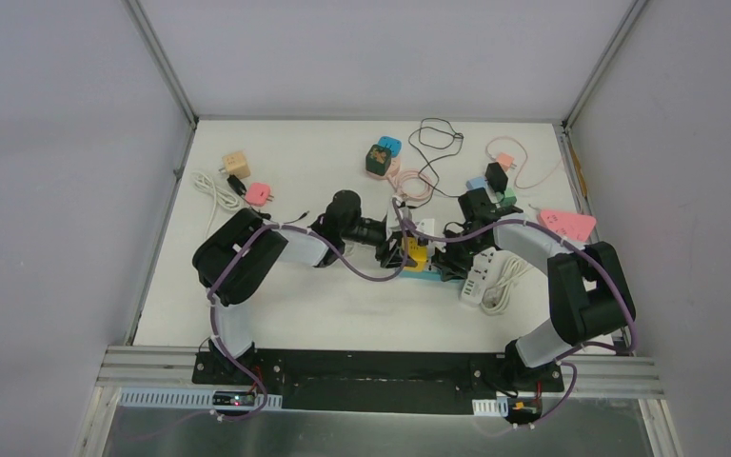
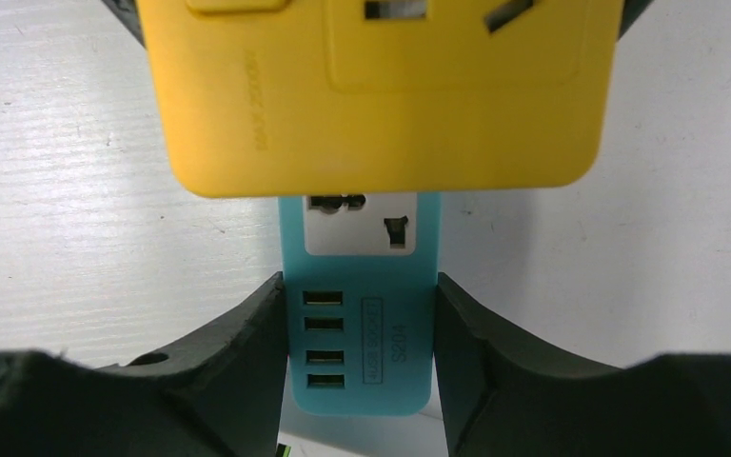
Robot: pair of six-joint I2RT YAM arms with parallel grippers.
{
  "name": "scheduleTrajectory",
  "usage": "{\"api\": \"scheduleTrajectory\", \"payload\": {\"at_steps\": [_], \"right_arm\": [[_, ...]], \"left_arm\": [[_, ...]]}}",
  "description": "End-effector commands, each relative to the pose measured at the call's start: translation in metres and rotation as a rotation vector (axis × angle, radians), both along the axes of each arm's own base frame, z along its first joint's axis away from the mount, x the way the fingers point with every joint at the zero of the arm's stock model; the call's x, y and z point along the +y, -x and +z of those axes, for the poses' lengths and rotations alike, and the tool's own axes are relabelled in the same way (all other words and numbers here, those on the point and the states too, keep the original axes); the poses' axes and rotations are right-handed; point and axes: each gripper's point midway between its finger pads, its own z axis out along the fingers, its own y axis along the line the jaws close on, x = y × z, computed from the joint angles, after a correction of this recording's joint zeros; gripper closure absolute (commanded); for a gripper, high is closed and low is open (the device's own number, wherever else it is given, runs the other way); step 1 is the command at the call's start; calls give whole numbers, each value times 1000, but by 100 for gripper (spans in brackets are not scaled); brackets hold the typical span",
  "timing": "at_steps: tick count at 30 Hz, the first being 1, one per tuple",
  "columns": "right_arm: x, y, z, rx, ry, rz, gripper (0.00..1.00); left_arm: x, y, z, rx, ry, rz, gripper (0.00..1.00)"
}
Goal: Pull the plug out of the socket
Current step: Remove the plug from the socket.
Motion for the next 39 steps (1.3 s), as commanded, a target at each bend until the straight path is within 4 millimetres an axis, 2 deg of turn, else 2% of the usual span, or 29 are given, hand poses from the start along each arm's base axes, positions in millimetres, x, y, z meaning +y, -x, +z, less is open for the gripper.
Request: {"api": "scheduleTrajectory", "payload": {"at_steps": [1, 4, 8, 11, 14, 16, 21, 24, 29, 39], "right_arm": [[-6, 3, -6, 33, 42, -13, 100], [-6, 2, -6, 33, 42, -15, 100], [-6, 2, -7, 35, 46, -16, 100], [-6, 2, -7, 33, 47, -17, 100], [-6, 2, -7, 36, 49, -17, 100], [-6, 2, -8, 37, 49, -18, 100], [-6, 2, -8, 39, 50, -18, 100], [-6, 2, -8, 39, 51, -19, 100], [-6, 2, -9, 40, 53, -20, 100], [-6, 1, -10, 43, 57, -28, 100]], "left_arm": [[10, -2, 1, -89, 70, 52, 100], [15, -3, 8, -186, 151, 93, 100], [14, -9, 9, -174, 150, 122, 100], [12, -12, 11, -52, 104, 102, 100], [8, -14, 13, 177, 34, 51, 100], [6, -16, 10, 203, 11, 35, 100], [13, -24, 6, 40, 44, 117, 100], [19, -28, -3, -78, 30, 181, 100], [20, -30, -5, -135, 23, 215, 100], [10, -28, 12, 151, 42, 135, 100]]}}
